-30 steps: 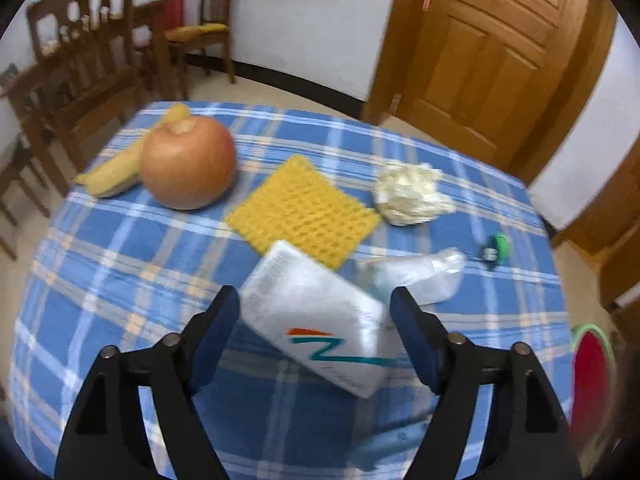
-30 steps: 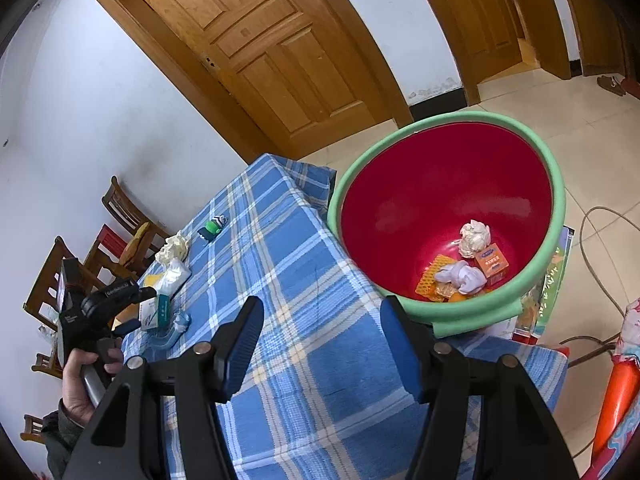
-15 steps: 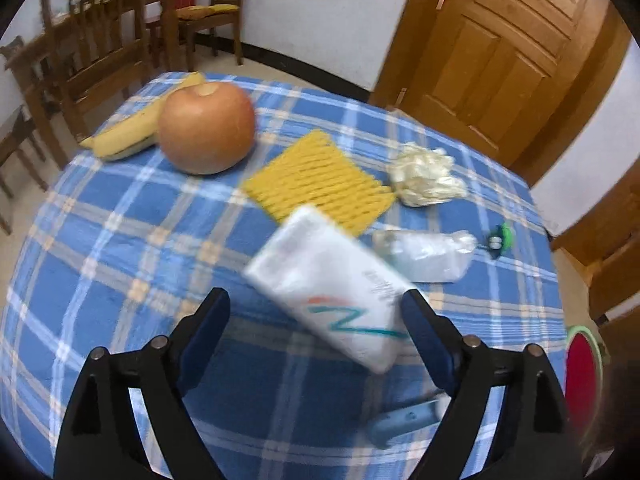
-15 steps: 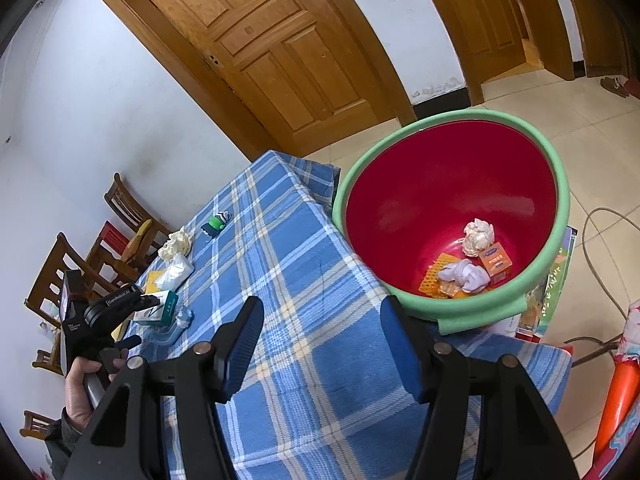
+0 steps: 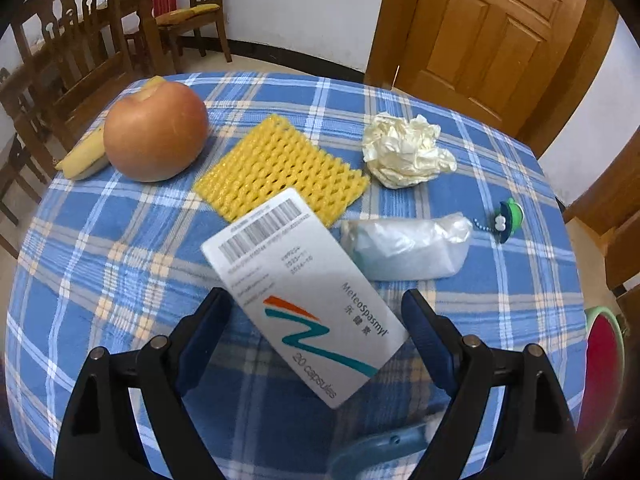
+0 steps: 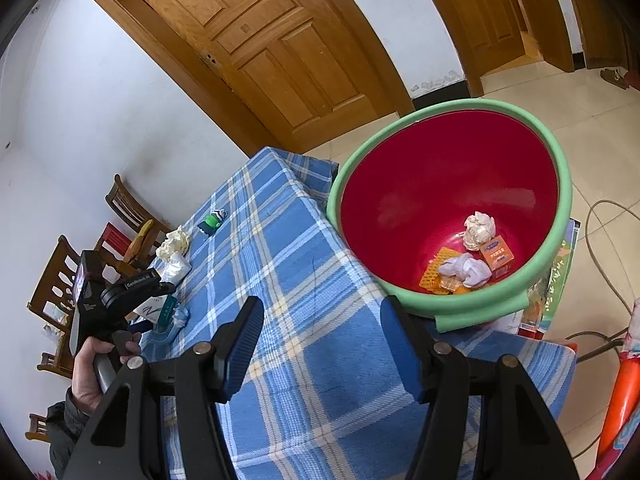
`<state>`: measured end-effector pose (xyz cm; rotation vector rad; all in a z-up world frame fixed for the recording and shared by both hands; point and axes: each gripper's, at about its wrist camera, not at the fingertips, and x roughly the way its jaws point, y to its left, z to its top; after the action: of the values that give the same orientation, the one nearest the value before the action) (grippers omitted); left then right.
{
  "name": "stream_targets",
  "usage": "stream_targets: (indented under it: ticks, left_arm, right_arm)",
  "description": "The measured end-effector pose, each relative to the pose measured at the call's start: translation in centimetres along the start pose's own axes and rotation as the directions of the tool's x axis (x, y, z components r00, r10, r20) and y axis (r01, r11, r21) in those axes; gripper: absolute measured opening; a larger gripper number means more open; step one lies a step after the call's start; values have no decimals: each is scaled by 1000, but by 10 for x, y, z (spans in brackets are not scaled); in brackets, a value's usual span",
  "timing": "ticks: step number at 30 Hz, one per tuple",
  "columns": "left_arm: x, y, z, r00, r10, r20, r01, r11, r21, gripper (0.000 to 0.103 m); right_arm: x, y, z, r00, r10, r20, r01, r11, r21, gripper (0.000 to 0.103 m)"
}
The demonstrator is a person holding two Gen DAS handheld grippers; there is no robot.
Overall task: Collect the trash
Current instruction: 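Grasp the white medicine box with the left tool and lift it, then grasp the light blue plastic piece with the right tool while the left tool holds the box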
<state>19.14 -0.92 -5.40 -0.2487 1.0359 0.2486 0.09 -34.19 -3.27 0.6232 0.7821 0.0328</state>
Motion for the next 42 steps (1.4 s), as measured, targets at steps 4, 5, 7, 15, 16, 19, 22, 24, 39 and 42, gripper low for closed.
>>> stream_targets:
  ticks: [4,5,7,15,16,19,22,24,39,42]
  left_arm:
    - [-5,14,-6,1000,4,9,-4,1000,-5,87]
    - [-6,16,-7,1000,4,14,-4,1000,-3,87]
    - [-7,21,-8,1000,-3,19,3,1000,5,85]
    - [-24,44,-22,994,-98,48,96,995,41,52]
    - [-25,46,-25,993,-110,48,108,993,46,52]
    - [-34,56,-31,987,-151,46,149,988,53,52]
    - [-46,64,-34,978,-199,59,196,979,56,52]
    - [-54,71,-36,971,-227,68,223,973,57,52]
    - [-88,135,-38,963,-193,190,200,980,-16,52]
    - [-87,143,-40,965,-174,194,181,983,-20,52]
  right_arm:
    - [0,2,-2,1000,4,-2,-4,1000,-5,64]
    - [0,3,-2,1000,4,-2,-4,1000,-7,64]
    - [0,5,-3,1000,7,-3,-7,1000,-10,64]
    - [-3,26,-9,1000,4,-12,-5,998,-62,64]
    - [-2,29,-9,1000,4,-16,-5,998,-70,64]
    - [2,42,-12,999,5,-33,-8,996,-93,64]
    - [6,57,-14,999,8,-47,-14,992,-126,64]
    - [10,67,-15,998,8,-55,-17,988,-155,64]
    - [73,161,-34,978,32,-206,-106,926,-362,79]
    - [88,173,-40,974,8,-226,-97,918,-385,90]
